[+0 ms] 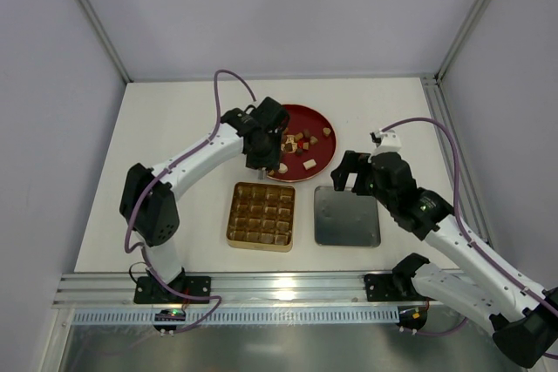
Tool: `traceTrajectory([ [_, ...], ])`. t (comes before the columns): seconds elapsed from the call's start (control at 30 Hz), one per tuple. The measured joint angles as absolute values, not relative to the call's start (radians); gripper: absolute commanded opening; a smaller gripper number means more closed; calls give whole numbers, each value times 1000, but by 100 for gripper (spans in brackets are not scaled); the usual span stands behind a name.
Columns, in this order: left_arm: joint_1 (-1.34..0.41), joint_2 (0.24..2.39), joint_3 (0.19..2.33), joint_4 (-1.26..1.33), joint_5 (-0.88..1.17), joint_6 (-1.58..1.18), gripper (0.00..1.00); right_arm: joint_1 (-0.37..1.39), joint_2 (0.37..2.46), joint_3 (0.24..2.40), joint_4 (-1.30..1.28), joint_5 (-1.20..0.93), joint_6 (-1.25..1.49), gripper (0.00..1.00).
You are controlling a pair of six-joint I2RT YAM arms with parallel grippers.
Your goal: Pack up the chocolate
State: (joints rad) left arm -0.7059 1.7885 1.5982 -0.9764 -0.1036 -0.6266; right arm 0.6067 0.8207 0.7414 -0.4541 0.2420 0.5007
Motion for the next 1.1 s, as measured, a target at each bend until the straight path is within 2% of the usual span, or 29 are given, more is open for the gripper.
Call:
traceTrajectory([
  [0.67,-706,1822,1599,-968,-104,-627,38,607,809,741,-458,252,501,100],
  [1.1,-707,1822,1641,-1002,-104,-621,43,607,809,741,-459,252,503,100],
])
